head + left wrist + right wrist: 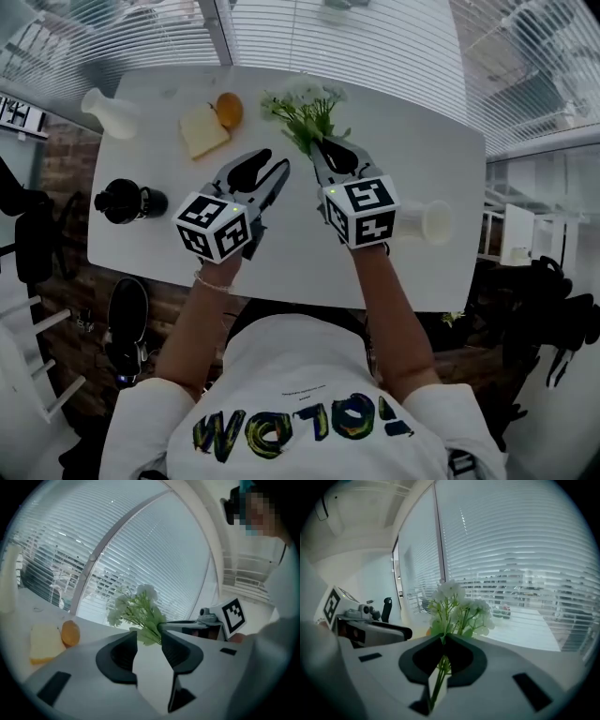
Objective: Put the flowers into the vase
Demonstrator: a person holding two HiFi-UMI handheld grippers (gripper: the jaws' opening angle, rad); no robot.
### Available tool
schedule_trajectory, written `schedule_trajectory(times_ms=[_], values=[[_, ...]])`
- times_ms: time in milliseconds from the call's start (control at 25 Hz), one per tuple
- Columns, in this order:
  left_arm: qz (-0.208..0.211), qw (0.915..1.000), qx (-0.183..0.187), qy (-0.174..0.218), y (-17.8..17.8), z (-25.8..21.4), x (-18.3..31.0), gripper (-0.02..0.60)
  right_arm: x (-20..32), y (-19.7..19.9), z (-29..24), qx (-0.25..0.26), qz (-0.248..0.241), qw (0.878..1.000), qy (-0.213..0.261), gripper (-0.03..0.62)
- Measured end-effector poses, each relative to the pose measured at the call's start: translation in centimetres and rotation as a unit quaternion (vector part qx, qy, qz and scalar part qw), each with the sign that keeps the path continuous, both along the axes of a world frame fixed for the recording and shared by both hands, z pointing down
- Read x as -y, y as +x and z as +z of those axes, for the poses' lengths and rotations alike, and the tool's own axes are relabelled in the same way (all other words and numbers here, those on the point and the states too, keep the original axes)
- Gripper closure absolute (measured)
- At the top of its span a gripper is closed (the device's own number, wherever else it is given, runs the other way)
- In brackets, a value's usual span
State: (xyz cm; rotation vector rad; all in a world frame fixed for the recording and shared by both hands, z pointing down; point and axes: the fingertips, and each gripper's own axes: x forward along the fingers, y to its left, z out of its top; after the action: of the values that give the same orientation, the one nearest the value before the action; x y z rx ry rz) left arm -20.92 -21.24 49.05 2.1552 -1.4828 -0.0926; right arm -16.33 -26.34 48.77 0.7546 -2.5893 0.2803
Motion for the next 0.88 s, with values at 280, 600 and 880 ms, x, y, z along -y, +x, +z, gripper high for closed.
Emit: schedule_trajectory(times_ms=[280,600,880], values=[[0.033,0.9903,-0.129,0.038,1.1,-4.5,2.4,0.396,-1.2,1.4,-6.7,0.058,-0.005,0.998,0.016,0.569],[0.097,0.9719,-0.19,0.099,3.8,-10.8,3.6,0.367,-2.8,3.1,-11.9,0.079,-0.011,0.995,0.052,0.569],[0.148,0.9557,-0.216,0.134,7.3,-15.6,4.0,0.45,-3.1,6.1,-15.6,0.08,0.0,0.993,0.091,0.568]])
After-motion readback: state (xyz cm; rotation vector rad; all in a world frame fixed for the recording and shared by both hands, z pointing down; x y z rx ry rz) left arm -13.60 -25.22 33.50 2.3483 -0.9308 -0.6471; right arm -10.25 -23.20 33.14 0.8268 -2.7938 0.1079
